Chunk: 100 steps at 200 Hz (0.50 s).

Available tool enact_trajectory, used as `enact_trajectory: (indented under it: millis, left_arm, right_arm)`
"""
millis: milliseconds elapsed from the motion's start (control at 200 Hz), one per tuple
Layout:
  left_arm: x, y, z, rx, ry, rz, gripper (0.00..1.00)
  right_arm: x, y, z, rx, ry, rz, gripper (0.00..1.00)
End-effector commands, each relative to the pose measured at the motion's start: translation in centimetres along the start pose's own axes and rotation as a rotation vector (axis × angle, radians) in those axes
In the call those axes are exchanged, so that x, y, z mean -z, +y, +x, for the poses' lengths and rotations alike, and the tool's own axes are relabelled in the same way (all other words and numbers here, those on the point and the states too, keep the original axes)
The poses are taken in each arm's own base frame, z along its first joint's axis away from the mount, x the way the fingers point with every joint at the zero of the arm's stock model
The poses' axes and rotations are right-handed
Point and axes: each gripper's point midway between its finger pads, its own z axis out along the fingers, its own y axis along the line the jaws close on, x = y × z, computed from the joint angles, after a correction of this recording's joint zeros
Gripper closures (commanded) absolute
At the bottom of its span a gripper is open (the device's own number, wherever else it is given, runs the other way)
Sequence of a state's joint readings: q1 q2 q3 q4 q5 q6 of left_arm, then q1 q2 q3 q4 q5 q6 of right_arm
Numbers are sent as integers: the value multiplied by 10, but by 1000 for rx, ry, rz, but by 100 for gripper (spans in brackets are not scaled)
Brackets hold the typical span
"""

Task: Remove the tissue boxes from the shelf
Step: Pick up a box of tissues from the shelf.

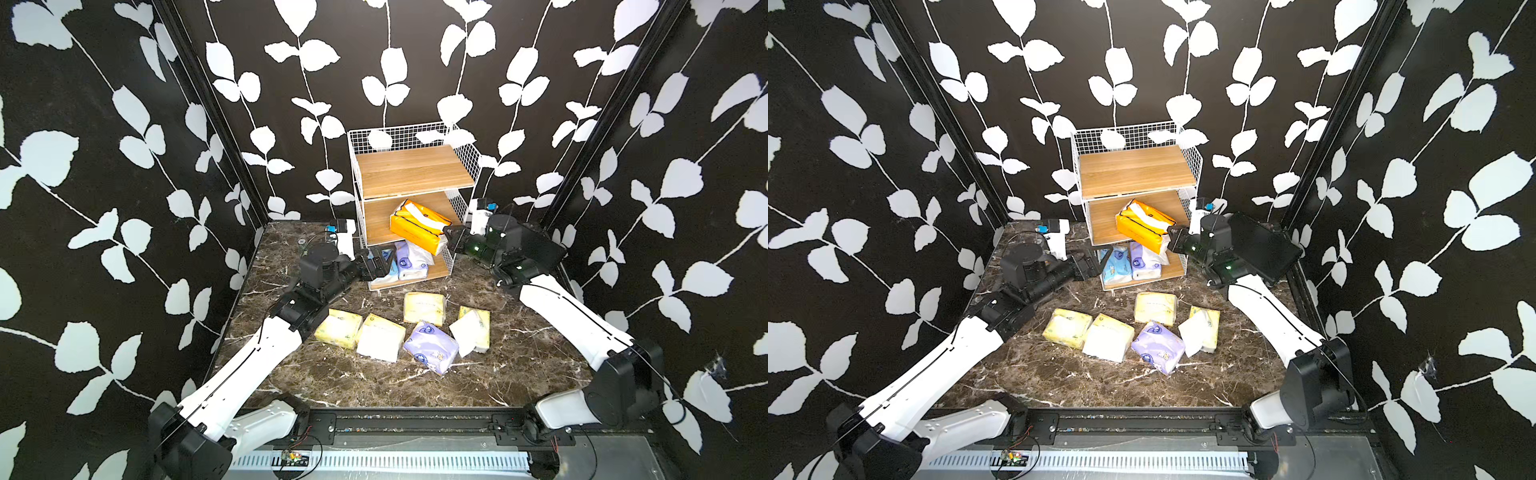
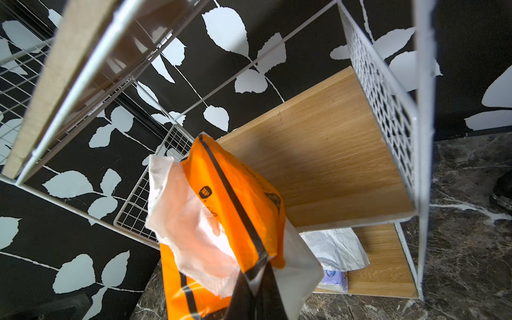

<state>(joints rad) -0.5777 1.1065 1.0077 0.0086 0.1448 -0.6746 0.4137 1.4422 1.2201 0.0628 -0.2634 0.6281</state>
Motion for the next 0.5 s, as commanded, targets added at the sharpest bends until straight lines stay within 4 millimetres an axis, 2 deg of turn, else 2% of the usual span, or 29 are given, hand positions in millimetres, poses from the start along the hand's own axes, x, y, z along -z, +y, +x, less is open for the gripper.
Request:
enact_trajectory:
  millis: [0, 315, 495]
  left_arm:
    - [-18, 1, 3, 61, -39, 3, 1]
    - [-55, -11, 6, 83, -91, 3, 1]
    - [-71, -5, 6, 69, -108, -34, 1]
  right_arm:
    - [6, 4, 9, -4, 34, -56, 100]
    - [5, 7, 14, 6, 91, -124, 100]
    - [2, 9, 21, -9, 122, -152, 100]
